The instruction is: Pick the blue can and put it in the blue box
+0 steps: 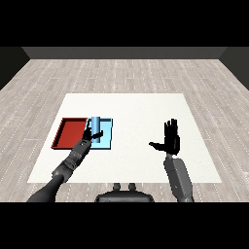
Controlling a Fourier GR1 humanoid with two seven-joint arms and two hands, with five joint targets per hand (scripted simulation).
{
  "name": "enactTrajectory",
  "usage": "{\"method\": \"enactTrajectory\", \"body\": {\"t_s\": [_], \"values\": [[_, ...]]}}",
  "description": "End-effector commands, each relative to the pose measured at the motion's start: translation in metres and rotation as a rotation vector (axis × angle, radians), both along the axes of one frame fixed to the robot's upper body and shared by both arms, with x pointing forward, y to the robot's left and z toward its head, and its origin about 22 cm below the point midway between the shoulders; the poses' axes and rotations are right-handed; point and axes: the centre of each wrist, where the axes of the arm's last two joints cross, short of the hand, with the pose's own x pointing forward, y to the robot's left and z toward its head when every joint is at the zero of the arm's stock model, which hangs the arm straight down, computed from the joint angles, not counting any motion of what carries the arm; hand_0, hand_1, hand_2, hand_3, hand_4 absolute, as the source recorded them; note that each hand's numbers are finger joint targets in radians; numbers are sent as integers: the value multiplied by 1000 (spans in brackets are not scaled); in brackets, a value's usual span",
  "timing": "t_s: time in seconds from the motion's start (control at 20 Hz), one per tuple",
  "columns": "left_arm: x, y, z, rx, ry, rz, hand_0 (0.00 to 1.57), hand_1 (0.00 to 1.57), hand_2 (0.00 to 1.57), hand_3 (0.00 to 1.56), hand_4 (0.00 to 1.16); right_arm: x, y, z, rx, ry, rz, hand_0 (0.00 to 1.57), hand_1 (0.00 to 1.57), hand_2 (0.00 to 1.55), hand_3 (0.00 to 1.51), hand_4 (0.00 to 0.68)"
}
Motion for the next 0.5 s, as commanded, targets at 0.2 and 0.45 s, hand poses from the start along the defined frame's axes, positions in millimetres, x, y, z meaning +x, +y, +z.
{"method": "enactTrajectory", "body": {"t_s": [0.2, 0.45], "values": [[2, 3, 1, 26, 63, 1, 0, 0, 0, 0, 0, 12, 1, 2, 2, -11, -2, 0, 0, 0, 0, 0], [10, -11, 9, 49, 14, -17, 0, 0, 0, 0, 0, -5, -15, -20, 23, -14, 3, 0, 0, 0, 0, 0]]}}
